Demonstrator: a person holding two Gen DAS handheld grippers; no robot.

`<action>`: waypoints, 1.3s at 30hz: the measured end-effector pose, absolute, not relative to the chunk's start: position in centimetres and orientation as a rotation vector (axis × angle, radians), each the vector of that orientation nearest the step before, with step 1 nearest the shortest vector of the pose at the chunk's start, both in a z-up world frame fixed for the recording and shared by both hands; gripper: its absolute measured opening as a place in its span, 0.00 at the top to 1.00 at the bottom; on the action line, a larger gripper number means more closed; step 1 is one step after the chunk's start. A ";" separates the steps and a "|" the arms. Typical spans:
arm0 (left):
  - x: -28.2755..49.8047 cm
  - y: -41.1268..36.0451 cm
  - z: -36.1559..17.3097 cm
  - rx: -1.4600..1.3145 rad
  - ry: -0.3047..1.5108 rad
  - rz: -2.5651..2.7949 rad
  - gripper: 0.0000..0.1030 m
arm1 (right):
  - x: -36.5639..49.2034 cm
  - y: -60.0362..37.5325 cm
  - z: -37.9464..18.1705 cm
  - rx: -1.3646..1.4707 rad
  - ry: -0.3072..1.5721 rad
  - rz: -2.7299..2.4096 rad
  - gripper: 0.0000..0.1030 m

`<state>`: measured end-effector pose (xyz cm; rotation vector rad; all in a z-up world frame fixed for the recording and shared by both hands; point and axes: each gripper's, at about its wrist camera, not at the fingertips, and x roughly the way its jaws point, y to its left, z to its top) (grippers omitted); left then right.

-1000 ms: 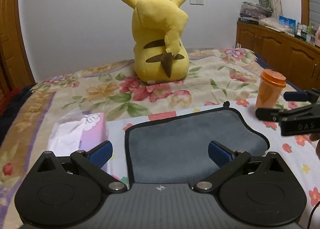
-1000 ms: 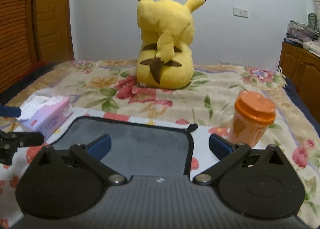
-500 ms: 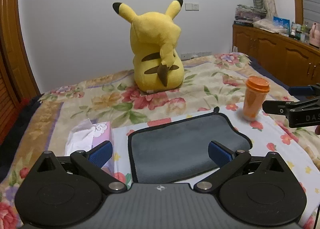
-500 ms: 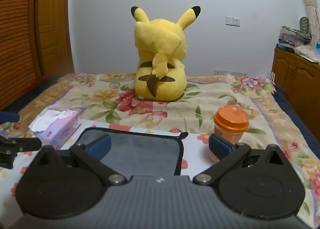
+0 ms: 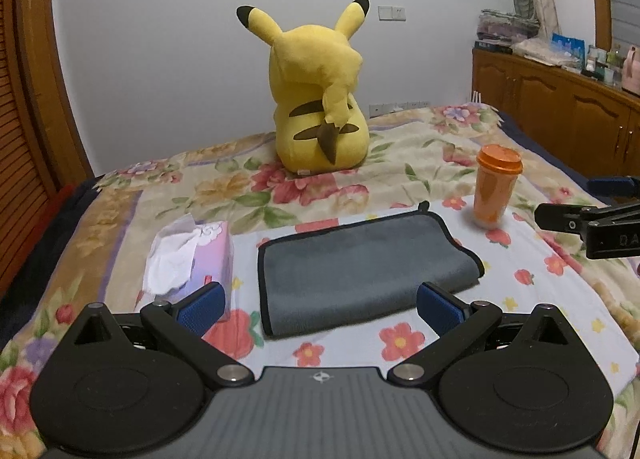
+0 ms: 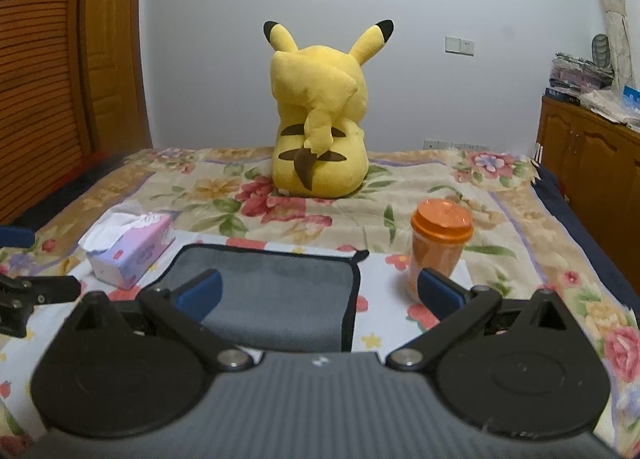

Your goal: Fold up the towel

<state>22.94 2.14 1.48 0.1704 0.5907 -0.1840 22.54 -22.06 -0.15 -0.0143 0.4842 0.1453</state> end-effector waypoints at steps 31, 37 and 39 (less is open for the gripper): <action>12.9 1.8 4.5 0.118 0.548 -0.129 0.00 | 12.8 -21.3 0.7 0.015 0.455 0.170 0.00; 11.1 1.5 4.1 0.126 0.553 -0.125 0.00 | 11.0 -21.7 0.9 0.019 0.437 0.173 0.00; 10.6 1.3 3.8 0.133 0.555 -0.124 0.00 | 10.5 -21.9 0.7 0.026 0.440 0.174 0.00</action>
